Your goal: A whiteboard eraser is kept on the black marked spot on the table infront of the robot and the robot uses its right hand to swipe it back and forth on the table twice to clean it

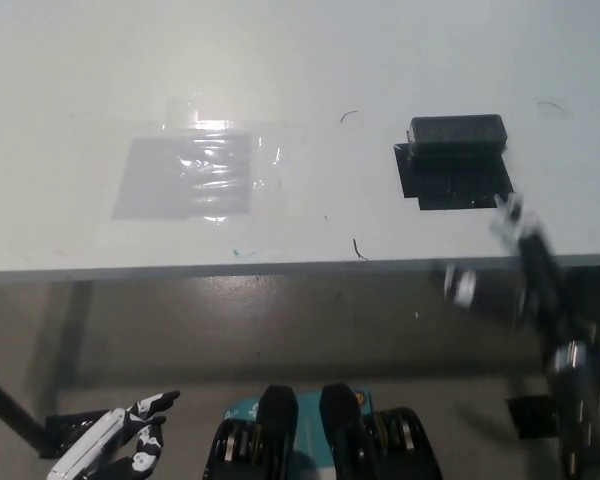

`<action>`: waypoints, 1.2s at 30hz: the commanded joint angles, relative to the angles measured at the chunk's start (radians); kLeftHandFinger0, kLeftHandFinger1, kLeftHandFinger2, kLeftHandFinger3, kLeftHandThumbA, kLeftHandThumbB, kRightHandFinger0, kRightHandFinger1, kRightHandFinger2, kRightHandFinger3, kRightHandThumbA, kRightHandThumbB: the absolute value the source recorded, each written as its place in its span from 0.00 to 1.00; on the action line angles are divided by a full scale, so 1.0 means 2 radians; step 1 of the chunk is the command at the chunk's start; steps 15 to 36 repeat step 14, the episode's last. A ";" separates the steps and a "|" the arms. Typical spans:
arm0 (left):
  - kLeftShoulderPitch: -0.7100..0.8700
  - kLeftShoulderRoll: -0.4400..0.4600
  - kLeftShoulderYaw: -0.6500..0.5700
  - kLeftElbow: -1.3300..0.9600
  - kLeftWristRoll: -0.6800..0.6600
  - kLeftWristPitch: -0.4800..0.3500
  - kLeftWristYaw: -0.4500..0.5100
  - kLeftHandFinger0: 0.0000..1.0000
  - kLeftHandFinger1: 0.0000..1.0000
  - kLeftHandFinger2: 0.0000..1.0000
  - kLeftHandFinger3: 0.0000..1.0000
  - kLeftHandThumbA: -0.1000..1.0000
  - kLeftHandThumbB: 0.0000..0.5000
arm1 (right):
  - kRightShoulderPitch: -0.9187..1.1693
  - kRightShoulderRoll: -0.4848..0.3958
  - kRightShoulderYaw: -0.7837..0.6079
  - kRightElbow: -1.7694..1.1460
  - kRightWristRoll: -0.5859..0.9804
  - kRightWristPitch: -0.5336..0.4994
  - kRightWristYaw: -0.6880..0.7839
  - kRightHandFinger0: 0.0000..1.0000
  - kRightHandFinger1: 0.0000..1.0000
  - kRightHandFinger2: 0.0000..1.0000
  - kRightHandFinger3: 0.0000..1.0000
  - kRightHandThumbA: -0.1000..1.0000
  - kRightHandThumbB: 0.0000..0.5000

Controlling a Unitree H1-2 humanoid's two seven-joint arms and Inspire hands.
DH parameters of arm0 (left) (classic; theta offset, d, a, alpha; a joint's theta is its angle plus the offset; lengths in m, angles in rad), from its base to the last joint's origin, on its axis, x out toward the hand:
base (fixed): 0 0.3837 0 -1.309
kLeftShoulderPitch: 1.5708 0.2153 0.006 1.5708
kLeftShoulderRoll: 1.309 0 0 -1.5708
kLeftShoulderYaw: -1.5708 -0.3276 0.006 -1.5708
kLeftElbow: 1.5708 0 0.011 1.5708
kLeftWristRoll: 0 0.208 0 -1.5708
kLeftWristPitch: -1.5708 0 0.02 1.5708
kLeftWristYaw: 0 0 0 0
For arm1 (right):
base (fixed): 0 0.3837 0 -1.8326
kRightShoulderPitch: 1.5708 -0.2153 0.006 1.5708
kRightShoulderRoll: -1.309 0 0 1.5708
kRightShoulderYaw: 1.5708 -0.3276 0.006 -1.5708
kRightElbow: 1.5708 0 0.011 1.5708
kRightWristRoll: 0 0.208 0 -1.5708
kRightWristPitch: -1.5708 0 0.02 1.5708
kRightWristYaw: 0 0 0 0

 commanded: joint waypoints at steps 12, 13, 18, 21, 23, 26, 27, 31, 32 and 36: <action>-0.021 0.002 0.000 0.003 -0.032 -0.007 -0.013 1.00 1.00 1.00 1.00 0.88 0.91 | 0.183 0.036 0.027 -0.015 0.078 -0.284 -0.019 1.00 1.00 1.00 1.00 1.00 0.77; -0.020 0.002 0.001 0.001 -0.033 -0.007 -0.013 1.00 1.00 1.00 1.00 0.88 0.90 | 0.168 0.036 0.023 0.021 0.077 -0.284 -0.016 1.00 1.00 1.00 1.00 1.00 0.74; -0.020 0.002 0.002 0.000 -0.033 -0.007 -0.012 1.00 1.00 1.00 1.00 0.88 0.89 | 0.161 0.036 0.021 0.037 0.079 -0.284 -0.012 1.00 1.00 1.00 1.00 1.00 0.73; -0.020 0.002 0.002 0.000 -0.033 -0.007 -0.012 1.00 1.00 1.00 1.00 0.88 0.89 | 0.161 0.036 0.021 0.037 0.079 -0.284 -0.012 1.00 1.00 1.00 1.00 1.00 0.73; -0.020 0.002 0.002 0.000 -0.033 -0.007 -0.012 1.00 1.00 1.00 1.00 0.88 0.89 | 0.161 0.036 0.021 0.037 0.079 -0.284 -0.012 1.00 1.00 1.00 1.00 1.00 0.73; -0.020 0.002 0.002 0.000 -0.033 -0.007 -0.012 1.00 1.00 1.00 1.00 0.88 0.89 | 0.161 0.036 0.021 0.037 0.079 -0.284 -0.012 1.00 1.00 1.00 1.00 1.00 0.73; -0.020 0.002 0.002 0.000 -0.033 -0.007 -0.012 1.00 1.00 1.00 1.00 0.88 0.89 | 0.161 0.036 0.021 0.037 0.079 -0.284 -0.012 1.00 1.00 1.00 1.00 1.00 0.73; -0.020 0.002 0.002 0.000 -0.033 -0.007 -0.012 1.00 1.00 1.00 1.00 0.88 0.89 | 0.161 0.036 0.021 0.037 0.079 -0.284 -0.012 1.00 1.00 1.00 1.00 1.00 0.73; -0.020 0.002 0.002 0.000 -0.033 -0.007 -0.012 1.00 1.00 1.00 1.00 0.88 0.89 | 0.161 0.036 0.021 0.037 0.079 -0.284 -0.012 1.00 1.00 1.00 1.00 1.00 0.73; -0.020 0.002 0.002 0.000 -0.033 -0.007 -0.012 1.00 1.00 1.00 1.00 0.88 0.89 | 0.161 0.036 0.021 0.037 0.079 -0.284 -0.012 1.00 1.00 1.00 1.00 1.00 0.73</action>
